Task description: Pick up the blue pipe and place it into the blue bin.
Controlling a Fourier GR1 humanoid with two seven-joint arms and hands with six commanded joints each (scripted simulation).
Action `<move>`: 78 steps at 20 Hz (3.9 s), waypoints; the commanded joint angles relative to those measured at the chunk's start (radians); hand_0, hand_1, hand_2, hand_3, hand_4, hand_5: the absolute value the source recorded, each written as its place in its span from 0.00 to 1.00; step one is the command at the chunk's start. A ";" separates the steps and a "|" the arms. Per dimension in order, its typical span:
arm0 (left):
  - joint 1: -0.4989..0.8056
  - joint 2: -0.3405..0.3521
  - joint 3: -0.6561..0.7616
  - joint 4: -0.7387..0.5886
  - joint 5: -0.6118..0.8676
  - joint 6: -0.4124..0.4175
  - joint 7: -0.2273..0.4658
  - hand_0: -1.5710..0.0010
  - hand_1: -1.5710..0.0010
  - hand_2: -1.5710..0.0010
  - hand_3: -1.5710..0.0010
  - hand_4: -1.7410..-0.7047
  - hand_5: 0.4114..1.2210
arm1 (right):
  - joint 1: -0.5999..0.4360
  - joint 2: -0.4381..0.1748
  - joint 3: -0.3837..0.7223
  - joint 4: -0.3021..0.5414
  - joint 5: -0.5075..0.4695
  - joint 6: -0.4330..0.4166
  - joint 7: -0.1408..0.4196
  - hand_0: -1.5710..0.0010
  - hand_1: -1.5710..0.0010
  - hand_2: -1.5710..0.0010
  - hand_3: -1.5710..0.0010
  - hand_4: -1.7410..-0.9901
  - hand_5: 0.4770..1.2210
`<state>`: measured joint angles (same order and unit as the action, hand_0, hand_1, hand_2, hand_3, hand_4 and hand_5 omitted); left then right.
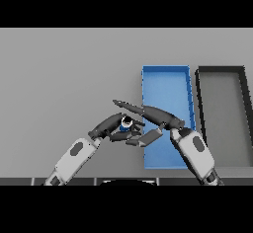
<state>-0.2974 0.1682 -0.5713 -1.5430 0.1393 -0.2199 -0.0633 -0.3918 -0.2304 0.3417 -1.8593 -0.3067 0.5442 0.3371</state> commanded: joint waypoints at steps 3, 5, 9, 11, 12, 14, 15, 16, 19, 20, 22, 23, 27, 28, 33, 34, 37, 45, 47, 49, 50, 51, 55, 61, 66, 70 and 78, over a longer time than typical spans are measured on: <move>0.009 0.014 -0.002 -0.007 -0.024 0.007 -0.020 0.00 0.00 0.00 0.02 0.00 1.00 | -0.046 0.032 0.015 0.038 0.004 0.005 0.014 1.00 1.00 1.00 1.00 0.70 0.05; 0.008 0.019 0.005 -0.012 -0.012 0.002 -0.013 0.00 0.00 0.00 0.02 0.00 1.00 | -0.085 0.057 0.023 0.070 -0.002 0.013 0.019 1.00 0.99 0.98 1.00 0.69 0.04; -0.022 0.061 -0.034 -0.007 -0.076 -0.021 0.101 0.37 0.44 0.46 0.48 0.18 1.00 | -0.157 0.091 0.036 0.138 -0.001 0.052 0.024 0.66 0.66 0.66 0.72 0.51 0.04; -0.010 0.047 -0.032 -0.021 -0.097 -0.008 0.119 0.51 0.55 0.56 0.63 0.20 1.00 | -0.158 0.096 0.051 0.137 -0.015 0.064 0.007 0.43 0.44 0.42 0.51 0.34 0.10; -0.012 0.035 -0.021 -0.013 -0.115 0.004 0.110 0.40 0.44 0.45 0.50 0.16 1.00 | -0.165 0.099 0.054 0.150 -0.049 0.072 0.004 0.35 0.36 0.34 0.45 0.28 0.17; 0.005 0.018 -0.001 -0.016 -0.089 -0.009 0.105 0.26 0.28 0.33 0.32 0.10 1.00 | -0.174 0.095 0.063 0.167 -0.103 0.061 0.004 0.22 0.23 0.22 0.31 0.29 0.34; 0.008 0.000 0.013 -0.013 -0.071 -0.014 0.113 0.21 0.23 0.29 0.26 0.08 1.00 | -0.175 0.096 0.067 0.174 -0.124 0.051 -0.022 0.18 0.18 0.17 0.25 0.33 0.47; 0.012 -0.009 0.026 -0.015 -0.057 -0.025 0.105 0.17 0.18 0.24 0.21 0.07 1.00 | -0.182 0.093 0.064 0.186 -0.130 0.037 -0.065 0.14 0.15 0.14 0.20 0.36 0.58; 0.035 -0.034 0.039 -0.013 -0.057 -0.046 0.096 0.08 0.09 0.14 0.11 0.03 1.00 | -0.193 0.060 0.109 0.187 -0.037 0.020 -0.188 0.07 0.07 0.07 0.10 0.39 0.78; 0.033 -0.036 0.049 -0.015 -0.054 -0.052 0.101 0.07 0.07 0.13 0.08 0.03 1.00 | -0.198 0.040 0.117 0.177 -0.048 0.014 -0.192 0.06 0.06 0.06 0.08 0.38 0.83; 0.033 -0.038 0.063 -0.017 -0.060 -0.060 0.103 0.04 0.05 0.11 0.05 0.02 1.00 | -0.200 0.018 0.138 0.165 -0.073 -0.008 -0.190 0.04 0.04 0.04 0.05 0.36 0.89; 0.046 -0.041 0.067 -0.022 -0.056 -0.063 0.106 0.03 0.04 0.12 0.04 0.01 1.00 | -0.199 0.013 0.142 0.173 -0.083 -0.020 -0.203 0.03 0.03 0.03 0.04 0.35 0.91; 0.028 0.013 0.051 -0.016 -0.174 -0.117 0.024 0.53 0.56 0.60 0.57 0.42 1.00 | -0.204 -0.003 0.175 0.168 -0.151 -0.084 -0.186 0.01 0.01 0.01 0.02 0.34 0.96; 0.014 0.019 0.056 -0.011 -0.193 -0.134 0.029 0.62 0.65 0.68 0.65 0.51 1.00 | -0.210 -0.020 0.175 0.167 -0.157 -0.086 -0.184 0.01 0.01 0.01 0.01 0.33 0.97; 0.018 0.014 0.060 -0.005 -0.253 -0.125 0.009 0.88 0.88 0.90 0.89 0.75 0.54 | -0.219 -0.035 0.207 0.154 -0.169 -0.102 -0.194 0.00 0.00 0.00 0.00 0.33 0.99; 0.013 0.013 0.064 -0.002 -0.258 -0.121 0.022 0.90 0.91 0.92 0.91 0.77 0.46 | -0.218 -0.040 0.210 0.153 -0.168 -0.107 -0.197 0.00 0.00 0.00 0.00 0.33 0.99; 0.014 0.010 0.066 0.002 -0.259 -0.121 0.010 0.95 0.95 0.96 0.95 0.82 0.31 | -0.243 -0.049 0.212 0.169 -0.155 -0.115 -0.192 0.00 0.00 0.00 0.00 0.33 1.00; 0.015 -0.019 0.085 0.023 -0.228 -0.120 0.074 0.99 0.99 0.99 0.99 0.81 0.18 | -0.254 -0.063 0.205 0.151 -0.256 -0.162 -0.147 0.00 0.00 0.00 0.00 0.33 1.00; 0.030 -0.018 0.082 0.020 -0.230 -0.117 0.079 0.99 0.99 1.00 0.99 0.81 0.16 | -0.272 -0.078 0.190 0.130 -0.346 -0.173 -0.096 0.00 0.00 0.00 0.00 0.27 1.00; 0.024 -0.018 0.083 0.018 -0.226 -0.120 0.099 1.00 1.00 1.00 1.00 0.80 0.14 | -0.317 -0.092 0.157 0.136 -0.431 -0.194 -0.042 0.00 0.00 0.00 0.00 0.17 1.00; 0.027 -0.015 0.084 0.012 -0.220 -0.125 0.104 1.00 1.00 1.00 1.00 0.80 0.13 | -0.338 -0.103 0.135 0.129 -0.493 -0.214 -0.017 0.00 0.00 0.00 0.00 0.14 1.00; 0.031 -0.013 0.081 0.019 -0.225 -0.127 0.103 1.00 1.00 1.00 1.00 0.80 0.12 | -0.355 -0.113 0.120 0.120 -0.541 -0.235 0.005 0.00 0.00 0.00 0.00 0.11 1.00; 0.042 -0.019 0.072 -0.010 -0.215 -0.129 0.148 1.00 1.00 1.00 1.00 0.80 0.11 | -0.523 -0.168 -0.006 0.147 -0.733 -0.314 0.037 0.00 0.00 0.00 0.00 0.04 0.89; 0.060 0.008 0.078 -0.031 -0.209 -0.140 0.110 1.00 1.00 1.00 1.00 0.81 0.10 | -0.709 -0.243 -0.126 0.350 -0.653 -0.403 -0.013 0.00 0.00 0.00 0.00 0.01 0.86; 0.054 0.008 0.088 -0.022 -0.202 -0.142 0.121 1.00 1.00 1.00 1.00 0.80 0.09 | -0.661 -0.295 -0.174 0.550 -0.551 -0.434 0.019 0.00 0.00 0.00 0.00 0.00 0.88; 0.050 0.014 0.096 -0.023 -0.196 -0.144 0.123 1.00 1.00 1.00 1.00 0.82 0.09 | -0.546 -0.290 -0.178 0.609 -0.504 -0.441 0.048 0.00 0.00 0.00 0.00 0.00 0.87; 0.060 -0.004 0.083 -0.019 -0.209 -0.132 0.114 1.00 1.00 1.00 1.00 0.83 0.06 | -0.295 -0.262 -0.127 0.566 -0.433 -0.546 0.251 0.00 0.00 0.00 0.00 0.00 0.87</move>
<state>-0.2373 0.1640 -0.4885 -1.5620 -0.0692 -0.3520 0.0488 -0.6863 -0.4919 0.2148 -1.2933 -0.7390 0.0005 0.5913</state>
